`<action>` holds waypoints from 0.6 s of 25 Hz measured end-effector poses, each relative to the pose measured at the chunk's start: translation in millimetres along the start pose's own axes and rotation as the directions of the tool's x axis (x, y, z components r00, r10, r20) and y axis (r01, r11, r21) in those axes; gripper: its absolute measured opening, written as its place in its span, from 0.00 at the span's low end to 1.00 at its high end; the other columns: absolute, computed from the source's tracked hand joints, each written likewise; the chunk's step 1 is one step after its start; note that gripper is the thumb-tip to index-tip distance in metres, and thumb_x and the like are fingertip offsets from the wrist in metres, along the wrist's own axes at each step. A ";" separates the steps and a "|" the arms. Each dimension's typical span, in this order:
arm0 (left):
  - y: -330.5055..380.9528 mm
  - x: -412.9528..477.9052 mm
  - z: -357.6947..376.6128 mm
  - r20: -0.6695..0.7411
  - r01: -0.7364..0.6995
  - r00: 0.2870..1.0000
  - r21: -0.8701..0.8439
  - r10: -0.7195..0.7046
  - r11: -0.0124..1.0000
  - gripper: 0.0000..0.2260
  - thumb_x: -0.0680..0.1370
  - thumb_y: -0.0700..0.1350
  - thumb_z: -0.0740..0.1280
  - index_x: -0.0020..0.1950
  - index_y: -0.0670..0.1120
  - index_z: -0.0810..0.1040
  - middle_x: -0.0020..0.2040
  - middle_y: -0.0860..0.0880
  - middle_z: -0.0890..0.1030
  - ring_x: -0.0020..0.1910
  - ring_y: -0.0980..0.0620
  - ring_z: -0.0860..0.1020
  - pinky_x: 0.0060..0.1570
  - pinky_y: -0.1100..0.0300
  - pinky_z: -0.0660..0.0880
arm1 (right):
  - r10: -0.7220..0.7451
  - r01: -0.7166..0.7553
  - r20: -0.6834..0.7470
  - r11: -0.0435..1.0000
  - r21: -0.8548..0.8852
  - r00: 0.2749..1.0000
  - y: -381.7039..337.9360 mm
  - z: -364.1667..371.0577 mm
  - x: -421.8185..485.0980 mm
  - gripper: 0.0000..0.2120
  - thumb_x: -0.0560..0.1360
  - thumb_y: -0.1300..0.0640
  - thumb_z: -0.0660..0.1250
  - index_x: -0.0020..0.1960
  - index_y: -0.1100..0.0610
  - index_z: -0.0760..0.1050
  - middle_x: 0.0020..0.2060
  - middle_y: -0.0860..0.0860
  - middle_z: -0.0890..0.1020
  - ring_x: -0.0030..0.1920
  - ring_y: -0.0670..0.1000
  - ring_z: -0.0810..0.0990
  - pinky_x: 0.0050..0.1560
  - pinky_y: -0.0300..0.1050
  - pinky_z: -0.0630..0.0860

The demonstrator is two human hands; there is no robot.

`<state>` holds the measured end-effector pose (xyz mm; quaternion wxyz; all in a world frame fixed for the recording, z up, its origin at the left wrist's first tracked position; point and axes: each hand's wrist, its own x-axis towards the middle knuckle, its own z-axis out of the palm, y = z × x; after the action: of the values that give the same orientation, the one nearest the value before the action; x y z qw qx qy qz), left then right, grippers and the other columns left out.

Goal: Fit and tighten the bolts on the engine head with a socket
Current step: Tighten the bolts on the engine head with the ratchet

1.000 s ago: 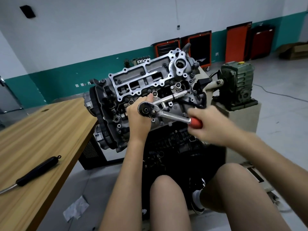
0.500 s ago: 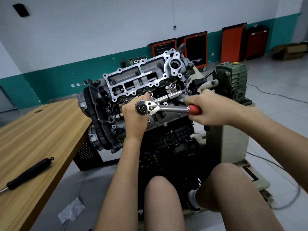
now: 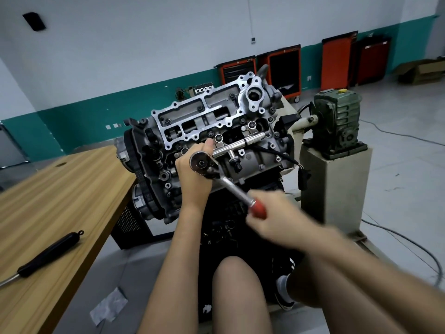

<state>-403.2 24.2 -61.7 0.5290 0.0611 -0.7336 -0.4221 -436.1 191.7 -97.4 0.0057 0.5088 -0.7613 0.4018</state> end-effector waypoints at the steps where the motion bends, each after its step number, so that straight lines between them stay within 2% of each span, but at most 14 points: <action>1: 2.1 -0.5 2.4 -0.014 0.012 1.000 0.006 -0.012 1.000 0.21 0.78 0.49 0.62 0.27 0.49 0.60 0.26 0.50 0.63 0.28 0.45 0.59 0.34 0.46 0.63 | -0.031 0.040 0.067 0.990 -0.139 0.997 7.1 -33.0 12.2 0.16 0.71 0.61 0.67 0.32 0.50 0.63 0.27 0.49 0.71 0.30 0.51 0.71 0.31 0.35 0.65; 2: 3.3 -0.6 5.5 -0.027 0.023 0.999 0.010 -0.023 1.000 0.21 0.78 0.49 0.62 0.26 0.53 0.60 0.25 0.54 0.62 0.28 0.47 0.59 0.36 0.46 0.63 | -0.051 0.076 0.104 0.965 -0.249 0.993 11.3 -63.5 25.4 0.16 0.70 0.61 0.67 0.32 0.49 0.63 0.27 0.48 0.71 0.30 0.50 0.72 0.33 0.39 0.68; 4: 1.7 -1.1 9.0 -0.035 0.018 0.999 0.013 -0.018 1.000 0.22 0.79 0.48 0.62 0.25 0.56 0.61 0.25 0.56 0.62 0.29 0.50 0.60 0.39 0.45 0.63 | -0.120 0.146 0.087 0.892 -0.428 0.989 9.2 -97.0 45.9 0.15 0.70 0.59 0.67 0.32 0.49 0.63 0.25 0.45 0.70 0.27 0.45 0.71 0.32 0.43 0.69; 6: -0.5 -1.6 8.1 -0.032 0.001 0.999 -0.006 -0.002 1.000 0.23 0.79 0.46 0.62 0.26 0.57 0.61 0.25 0.56 0.62 0.28 0.49 0.60 0.35 0.45 0.63 | -0.128 0.114 0.002 0.879 -0.464 0.992 8.8 -90.1 42.6 0.17 0.69 0.58 0.68 0.31 0.47 0.61 0.24 0.45 0.69 0.26 0.45 0.70 0.31 0.42 0.65; 7: 0.0 -2.0 8.3 -0.038 -0.001 0.999 -0.011 0.000 1.000 0.23 0.79 0.46 0.62 0.26 0.56 0.61 0.25 0.56 0.62 0.28 0.51 0.60 0.35 0.45 0.62 | -0.099 0.071 -0.049 0.915 -0.398 0.994 10.2 -74.9 31.2 0.19 0.69 0.59 0.68 0.30 0.46 0.60 0.24 0.45 0.68 0.27 0.48 0.70 0.31 0.42 0.65; 9: 0.0 -2.9 9.6 -0.067 -0.006 0.998 0.013 0.007 1.000 0.22 0.80 0.47 0.62 0.26 0.54 0.61 0.25 0.56 0.62 0.28 0.51 0.60 0.34 0.47 0.62 | -0.003 -0.011 -0.135 0.995 -0.100 0.991 6.5 -19.1 1.1 0.20 0.69 0.60 0.69 0.31 0.47 0.59 0.24 0.47 0.67 0.27 0.51 0.69 0.32 0.42 0.63; 10: -0.8 -2.9 10.6 -0.076 -0.021 0.997 0.019 0.022 1.000 0.22 0.80 0.46 0.62 0.27 0.53 0.60 0.25 0.55 0.62 0.28 0.51 0.59 0.34 0.48 0.61 | 0.055 -0.043 -0.163 0.996 0.076 0.985 -1.4 13.1 -12.1 0.20 0.70 0.61 0.69 0.31 0.48 0.59 0.24 0.46 0.67 0.26 0.48 0.68 0.31 0.42 0.63; 12: -2.4 -1.6 10.6 -0.066 -0.044 0.997 -0.009 0.043 0.999 0.22 0.80 0.45 0.62 0.28 0.50 0.58 0.26 0.56 0.60 0.27 0.53 0.58 0.31 0.55 0.59 | 0.176 -0.100 -0.185 0.927 0.360 0.967 -22.6 69.6 -22.8 0.16 0.70 0.57 0.67 0.31 0.49 0.61 0.24 0.46 0.66 0.24 0.44 0.65 0.28 0.38 0.62; 14: -2.6 -1.1 6.0 -0.027 -0.020 0.999 -0.046 0.019 0.999 0.22 0.80 0.46 0.63 0.28 0.48 0.58 0.26 0.55 0.60 0.27 0.53 0.57 0.30 0.58 0.58 | 0.223 -0.138 -0.141 0.883 0.449 0.965 -32.9 86.7 -22.5 0.12 0.70 0.54 0.65 0.32 0.48 0.63 0.26 0.47 0.67 0.25 0.44 0.65 0.27 0.38 0.64; 15: -2.1 -1.7 4.1 -0.019 0.005 1.000 -0.047 -0.006 0.999 0.22 0.80 0.46 0.63 0.28 0.48 0.59 0.25 0.55 0.62 0.26 0.54 0.59 0.29 0.56 0.61 | 0.185 -0.123 -0.125 0.913 0.390 0.975 -26.5 74.0 -21.0 0.13 0.70 0.56 0.65 0.32 0.48 0.63 0.26 0.48 0.68 0.25 0.45 0.66 0.28 0.38 0.64</action>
<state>-406.7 26.0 -64.7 0.5360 0.0547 -0.7183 -0.4401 -375.7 158.0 -140.2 -0.0639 0.4049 -0.7039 0.5801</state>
